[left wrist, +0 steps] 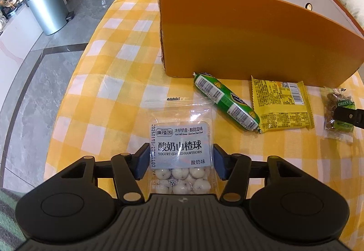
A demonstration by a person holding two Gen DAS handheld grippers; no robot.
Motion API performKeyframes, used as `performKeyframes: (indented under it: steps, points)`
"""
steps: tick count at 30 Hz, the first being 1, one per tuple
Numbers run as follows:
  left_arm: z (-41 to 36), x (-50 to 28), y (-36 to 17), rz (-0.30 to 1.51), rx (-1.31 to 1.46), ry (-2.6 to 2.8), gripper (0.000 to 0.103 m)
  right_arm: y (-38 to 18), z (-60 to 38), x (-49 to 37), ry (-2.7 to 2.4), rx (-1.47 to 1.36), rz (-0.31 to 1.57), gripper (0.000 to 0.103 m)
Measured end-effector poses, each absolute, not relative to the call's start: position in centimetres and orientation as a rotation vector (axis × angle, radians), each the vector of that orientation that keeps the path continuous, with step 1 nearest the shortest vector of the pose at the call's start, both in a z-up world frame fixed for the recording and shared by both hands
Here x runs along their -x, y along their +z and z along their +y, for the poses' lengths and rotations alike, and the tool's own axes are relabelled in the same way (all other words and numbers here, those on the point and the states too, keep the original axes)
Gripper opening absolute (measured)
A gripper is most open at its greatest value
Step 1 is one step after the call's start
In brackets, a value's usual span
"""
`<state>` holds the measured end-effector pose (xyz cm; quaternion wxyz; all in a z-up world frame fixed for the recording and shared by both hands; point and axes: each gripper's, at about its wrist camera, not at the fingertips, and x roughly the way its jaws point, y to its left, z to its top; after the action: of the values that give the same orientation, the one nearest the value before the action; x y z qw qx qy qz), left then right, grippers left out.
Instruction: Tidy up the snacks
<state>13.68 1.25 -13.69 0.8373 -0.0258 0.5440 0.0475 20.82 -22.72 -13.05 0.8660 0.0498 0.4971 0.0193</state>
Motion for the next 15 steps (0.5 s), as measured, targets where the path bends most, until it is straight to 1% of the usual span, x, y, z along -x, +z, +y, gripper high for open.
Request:
performKeyframes:
  steps: [8, 9, 10, 15]
  points:
    - [0.5, -11.7, -12.3, 1.143, 0.082, 0.069, 0.063, -12.4, -22.5, -19.5, 0.049, -0.125, 1.101, 0.025]
    - [0.5, -11.6, -12.0, 1.140, 0.089, 0.064, 0.063, -12.3, -22.4, -19.3, 0.056, -0.128, 1.110, 0.018]
    - [0.4, -11.4, -11.6, 1.134, 0.097, 0.059, 0.063, -12.1, -22.3, -19.0, 0.057, -0.126, 1.115, 0.015]
    - [0.1, -10.9, -9.6, 1.095, 0.124, 0.036, 0.063, -10.5, -21.7, -17.7, 0.098, -0.114, 1.103, 0.012]
